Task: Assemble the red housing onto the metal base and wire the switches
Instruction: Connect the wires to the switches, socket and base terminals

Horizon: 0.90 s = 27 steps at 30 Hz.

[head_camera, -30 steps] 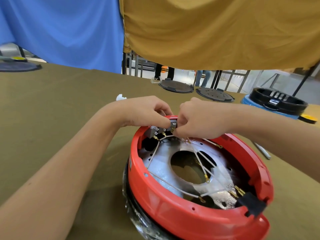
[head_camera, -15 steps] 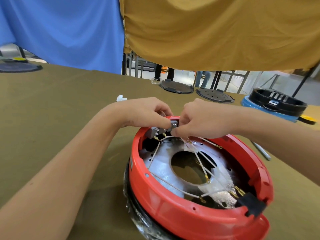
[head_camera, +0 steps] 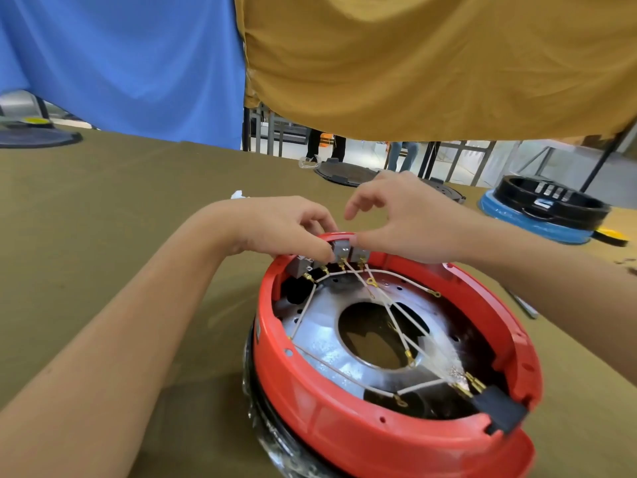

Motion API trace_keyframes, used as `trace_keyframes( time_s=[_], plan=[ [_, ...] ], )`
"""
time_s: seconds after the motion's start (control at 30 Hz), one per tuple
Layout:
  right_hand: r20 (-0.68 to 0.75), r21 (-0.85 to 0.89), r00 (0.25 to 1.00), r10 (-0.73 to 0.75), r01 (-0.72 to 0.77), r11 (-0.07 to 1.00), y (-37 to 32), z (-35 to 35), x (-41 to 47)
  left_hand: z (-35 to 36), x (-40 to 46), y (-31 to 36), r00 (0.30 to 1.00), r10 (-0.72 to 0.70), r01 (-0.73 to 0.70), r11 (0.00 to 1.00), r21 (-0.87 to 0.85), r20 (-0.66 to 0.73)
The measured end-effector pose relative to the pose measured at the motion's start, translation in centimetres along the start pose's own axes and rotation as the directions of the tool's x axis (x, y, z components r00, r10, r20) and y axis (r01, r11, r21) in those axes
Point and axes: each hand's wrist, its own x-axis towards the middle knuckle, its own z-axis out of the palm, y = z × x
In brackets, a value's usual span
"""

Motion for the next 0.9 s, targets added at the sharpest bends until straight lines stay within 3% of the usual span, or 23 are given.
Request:
trace_keyframes(
  time_s=[0.13,0.43,0.63,0.9],
  plan=[
    [0.179,0.105,0.983,-0.036,0.017,0.994,0.4,0.2,0.2,-0.2,0.0,-0.1,0.999,0.032,-0.033,0.999,-0.009,-0.02],
    [0.068,0.059,0.993,-0.098,0.094,0.994,0.9,1.2,-0.2,0.1,-0.3,0.5,0.997,0.04,-0.036,0.998,0.058,-0.07],
    [0.043,0.084,0.994,-0.099,0.095,0.992,1.0,1.2,-0.3,1.3,0.2,1.6,0.965,0.143,-0.038,0.906,0.422,-0.221],
    [0.02,0.109,0.994,-0.105,0.102,0.989,1.1,1.4,-0.4,1.6,0.2,2.0,0.956,0.18,-0.028,0.842,0.539,-0.232]
  ],
)
